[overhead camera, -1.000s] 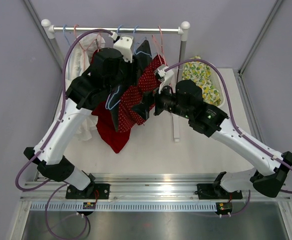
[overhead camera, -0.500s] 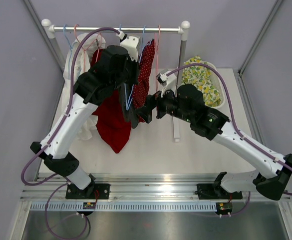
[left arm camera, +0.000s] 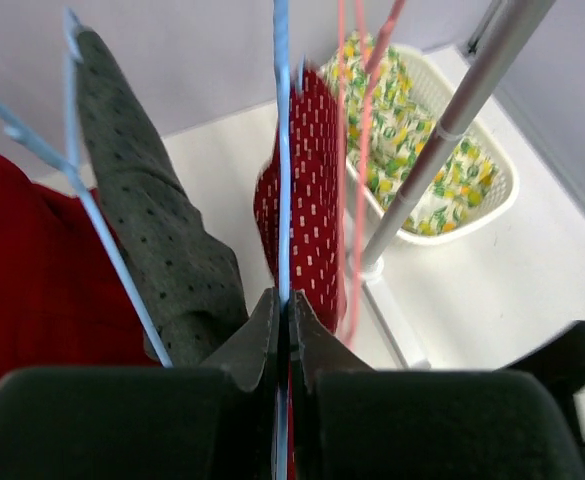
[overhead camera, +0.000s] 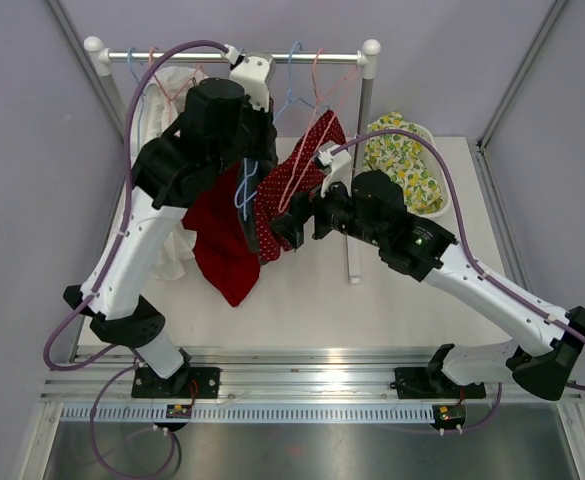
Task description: Remove the skirt from the hanger
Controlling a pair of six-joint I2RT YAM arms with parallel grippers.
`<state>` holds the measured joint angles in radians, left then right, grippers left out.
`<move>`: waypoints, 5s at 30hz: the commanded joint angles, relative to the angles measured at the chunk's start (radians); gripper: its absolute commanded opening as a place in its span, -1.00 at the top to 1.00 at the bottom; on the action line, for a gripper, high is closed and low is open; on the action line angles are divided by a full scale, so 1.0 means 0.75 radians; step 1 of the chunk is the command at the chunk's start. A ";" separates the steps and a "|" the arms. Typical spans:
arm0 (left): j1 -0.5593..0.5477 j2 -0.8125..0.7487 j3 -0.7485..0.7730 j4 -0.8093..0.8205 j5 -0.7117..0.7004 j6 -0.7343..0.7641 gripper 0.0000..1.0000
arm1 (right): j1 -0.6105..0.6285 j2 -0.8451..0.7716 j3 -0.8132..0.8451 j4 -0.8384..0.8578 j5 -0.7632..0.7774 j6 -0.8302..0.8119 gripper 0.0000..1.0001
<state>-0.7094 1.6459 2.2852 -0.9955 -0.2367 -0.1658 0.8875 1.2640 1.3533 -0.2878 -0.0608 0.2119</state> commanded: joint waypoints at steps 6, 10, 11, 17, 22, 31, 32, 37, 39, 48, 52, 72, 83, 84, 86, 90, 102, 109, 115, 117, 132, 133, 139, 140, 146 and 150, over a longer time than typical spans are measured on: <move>-0.005 -0.100 0.140 -0.006 -0.051 0.035 1.00 | 0.005 0.102 0.102 0.073 0.028 -0.029 -0.99; -0.005 -0.161 0.056 0.037 -0.042 0.023 1.00 | 0.005 0.139 0.147 0.077 -0.009 -0.009 -0.99; -0.005 -0.176 0.050 0.039 -0.048 0.025 1.00 | 0.007 0.141 0.159 0.073 -0.025 0.004 -0.99; -0.005 -0.210 0.064 0.024 -0.055 0.027 1.00 | 0.015 0.086 0.137 0.063 -0.200 0.043 -0.99; -0.005 -0.229 0.011 0.069 -0.046 0.008 1.00 | 0.101 0.131 0.177 0.053 -0.406 0.082 -0.99; -0.005 -0.255 -0.053 0.102 -0.028 -0.031 1.00 | 0.220 0.233 0.243 0.075 -0.216 0.069 -0.99; -0.005 -0.270 -0.057 0.102 -0.026 -0.035 1.00 | 0.220 0.237 0.253 0.081 -0.199 0.059 -0.99; -0.005 -0.294 -0.051 0.090 -0.026 -0.033 1.00 | 0.220 0.296 0.298 0.069 -0.122 0.037 -0.99; -0.005 -0.303 -0.042 0.078 -0.026 -0.031 1.00 | 0.226 0.309 0.302 0.034 -0.026 0.024 -0.99; -0.005 -0.319 -0.034 0.084 -0.008 -0.041 1.00 | 0.242 0.260 0.223 -0.009 0.318 -0.006 -0.95; -0.005 -0.331 -0.042 0.110 0.017 -0.059 1.00 | 0.242 0.260 0.196 0.022 0.310 0.000 -0.35; 0.001 -0.278 -0.012 0.092 -0.230 0.104 1.00 | 0.302 -0.281 -0.184 -0.150 0.406 0.165 1.00; 0.070 -0.247 -0.022 0.110 -0.202 0.080 1.00 | 0.304 -0.941 -0.212 -0.700 0.798 0.302 1.00; 0.070 -0.243 -0.016 0.106 -0.200 0.078 1.00 | 0.302 -0.983 -0.189 -0.710 0.835 0.300 1.00; 0.068 -0.237 0.000 0.092 -0.204 0.086 1.00 | 0.304 -1.055 -0.136 -0.709 0.936 0.274 1.00; 0.070 -0.245 0.003 0.072 -0.235 0.100 1.00 | 0.304 -1.082 -0.040 -0.686 1.167 0.149 1.00; 0.070 -0.339 -0.167 0.135 -0.179 0.088 1.00 | 0.304 -0.729 0.106 0.050 1.456 -0.540 1.00; 0.070 -0.390 -0.249 0.190 -0.110 0.049 1.00 | 0.261 -0.340 0.373 0.247 1.356 -0.873 1.00; 0.068 -0.452 -0.359 0.235 -0.069 0.035 1.00 | -0.325 -0.145 0.650 -0.027 0.941 -0.634 1.00; 0.068 -0.466 -0.410 0.266 -0.059 0.037 1.00 | -0.461 -0.060 0.674 -0.013 0.869 -0.634 1.00; 0.068 -0.472 -0.550 0.403 0.001 -0.004 1.00 | -0.971 0.466 0.608 0.228 0.263 -0.158 1.00; 0.068 -0.468 -0.560 0.431 0.005 -0.010 1.00 | -0.973 0.462 0.532 0.332 0.257 -0.142 1.00; 0.052 -0.299 -0.441 0.446 0.031 -0.020 1.00 | -0.971 0.423 0.131 0.433 0.145 0.049 1.00; 0.046 -0.276 -0.417 0.448 0.031 -0.020 1.00 | -0.971 0.417 0.098 0.425 0.128 0.069 1.00; 0.009 -0.182 -0.384 0.532 0.031 -0.086 1.00 | -0.971 0.252 -0.209 0.484 0.044 0.169 -0.99; -0.024 -0.135 -0.376 0.558 0.070 -0.125 1.00 | -0.971 0.135 -0.293 0.439 0.022 0.196 -0.99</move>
<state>-0.7120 1.5349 1.9633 -0.6636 -0.2241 -0.2199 0.1623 1.4731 1.1404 -0.0280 -0.0067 0.3111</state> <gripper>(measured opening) 0.020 0.990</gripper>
